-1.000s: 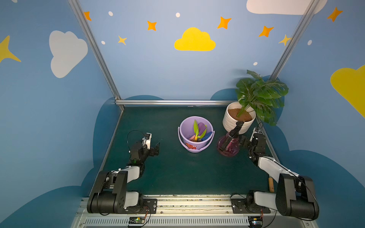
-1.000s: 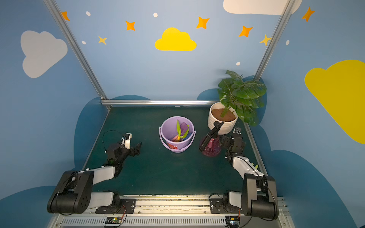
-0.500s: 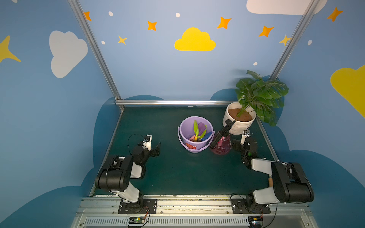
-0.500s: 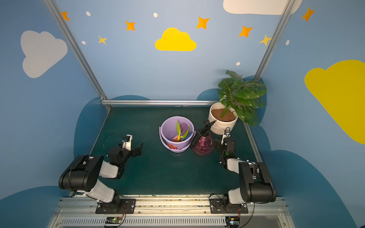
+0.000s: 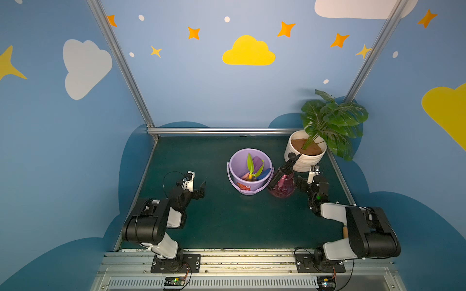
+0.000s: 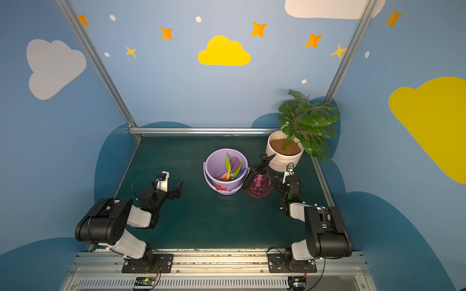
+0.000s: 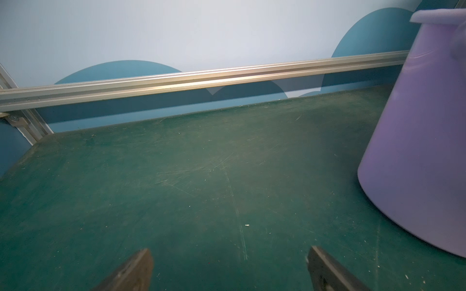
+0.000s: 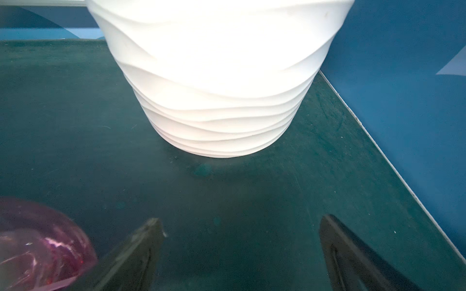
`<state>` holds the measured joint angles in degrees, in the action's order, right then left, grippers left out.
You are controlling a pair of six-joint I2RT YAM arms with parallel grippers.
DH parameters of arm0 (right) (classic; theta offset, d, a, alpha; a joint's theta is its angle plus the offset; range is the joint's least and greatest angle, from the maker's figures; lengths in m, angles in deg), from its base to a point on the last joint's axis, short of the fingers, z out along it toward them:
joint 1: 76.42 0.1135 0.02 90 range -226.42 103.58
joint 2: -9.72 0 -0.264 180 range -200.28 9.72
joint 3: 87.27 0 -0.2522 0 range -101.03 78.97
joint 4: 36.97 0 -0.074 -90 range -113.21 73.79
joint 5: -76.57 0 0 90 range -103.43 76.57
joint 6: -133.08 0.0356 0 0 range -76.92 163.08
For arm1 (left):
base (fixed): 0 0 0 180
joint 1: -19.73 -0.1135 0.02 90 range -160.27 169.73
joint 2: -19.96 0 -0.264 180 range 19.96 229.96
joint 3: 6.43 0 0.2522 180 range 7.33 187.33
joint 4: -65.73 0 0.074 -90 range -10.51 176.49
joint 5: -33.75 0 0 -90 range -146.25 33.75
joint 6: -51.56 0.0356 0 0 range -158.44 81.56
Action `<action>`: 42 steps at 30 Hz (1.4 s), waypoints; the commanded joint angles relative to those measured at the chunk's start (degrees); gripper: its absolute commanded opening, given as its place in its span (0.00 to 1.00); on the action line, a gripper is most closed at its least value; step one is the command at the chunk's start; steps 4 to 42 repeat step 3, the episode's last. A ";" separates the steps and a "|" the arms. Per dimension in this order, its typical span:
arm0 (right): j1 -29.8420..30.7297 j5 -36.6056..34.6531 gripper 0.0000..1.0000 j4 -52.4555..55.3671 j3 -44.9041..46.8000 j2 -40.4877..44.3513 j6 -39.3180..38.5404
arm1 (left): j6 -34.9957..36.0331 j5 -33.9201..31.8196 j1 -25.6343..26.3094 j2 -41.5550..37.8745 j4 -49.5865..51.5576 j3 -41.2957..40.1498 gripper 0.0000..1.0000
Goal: Organize the gardening tools
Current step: Reset both arms
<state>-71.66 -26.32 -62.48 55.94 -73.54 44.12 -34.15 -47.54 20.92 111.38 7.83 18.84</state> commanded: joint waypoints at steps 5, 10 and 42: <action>0.15 -0.30 0.98 -1.18 -0.75 -0.57 -0.29 | 0.80 -2.14 0.80 -0.18 -0.59 0.45 1.00; 0.15 -0.30 0.98 -1.18 -0.75 -0.57 -0.29 | 0.80 -2.14 0.80 -0.18 -0.59 0.45 1.00; 0.15 -0.30 0.98 -1.18 -0.75 -0.57 -0.29 | 0.80 -2.14 0.80 -0.18 -0.59 0.45 1.00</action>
